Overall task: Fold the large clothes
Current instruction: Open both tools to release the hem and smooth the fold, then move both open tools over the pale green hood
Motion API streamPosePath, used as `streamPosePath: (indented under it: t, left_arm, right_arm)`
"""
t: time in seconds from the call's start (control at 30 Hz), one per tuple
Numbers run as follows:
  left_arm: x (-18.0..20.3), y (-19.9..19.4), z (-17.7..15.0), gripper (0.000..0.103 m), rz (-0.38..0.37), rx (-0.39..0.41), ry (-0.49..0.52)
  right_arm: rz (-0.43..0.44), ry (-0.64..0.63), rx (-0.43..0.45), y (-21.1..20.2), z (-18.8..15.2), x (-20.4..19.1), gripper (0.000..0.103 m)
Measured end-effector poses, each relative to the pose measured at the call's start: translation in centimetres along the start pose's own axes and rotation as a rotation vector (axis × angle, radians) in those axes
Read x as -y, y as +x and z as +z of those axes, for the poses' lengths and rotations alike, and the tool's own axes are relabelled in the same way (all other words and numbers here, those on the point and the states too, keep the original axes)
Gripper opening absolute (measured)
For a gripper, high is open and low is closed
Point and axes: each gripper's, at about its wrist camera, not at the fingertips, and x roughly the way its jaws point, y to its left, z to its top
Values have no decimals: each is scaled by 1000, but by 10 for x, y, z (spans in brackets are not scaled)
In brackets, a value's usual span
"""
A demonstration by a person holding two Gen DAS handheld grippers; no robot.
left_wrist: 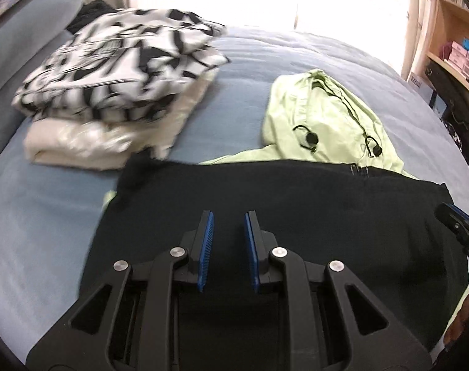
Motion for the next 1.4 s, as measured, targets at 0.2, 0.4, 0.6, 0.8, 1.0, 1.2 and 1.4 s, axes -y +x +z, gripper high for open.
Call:
streamPosePath:
  t: [0.2, 0.4, 0.6, 0.8, 1.0, 1.2, 1.4]
  left_arm:
    - [11, 60, 20, 18, 20, -63, 4]
    - [-4, 85, 25, 35, 66, -38, 9]
    - [-34, 96, 28, 43, 31, -39, -71]
    - [-27, 98, 32, 45, 55, -69, -5]
    - [-19, 96, 42, 45, 68, -125, 70]
    - [-2, 81, 60, 45, 65, -150, 172]
    - [17, 62, 88, 45, 50, -137, 243]
  right_arm:
    - [-34, 3, -69, 73, 23, 15, 45]
    - [-85, 43, -74, 100, 22, 68, 45]
    - [-226, 56, -77, 96, 18, 127, 45]
    - [-243, 81, -95, 92, 18, 156, 45]
    - [-271, 52, -134, 95, 28, 151, 46]
    - [-265, 31, -147, 68, 41, 136, 51]
    - [-246, -23, -103, 38, 76, 115, 60]
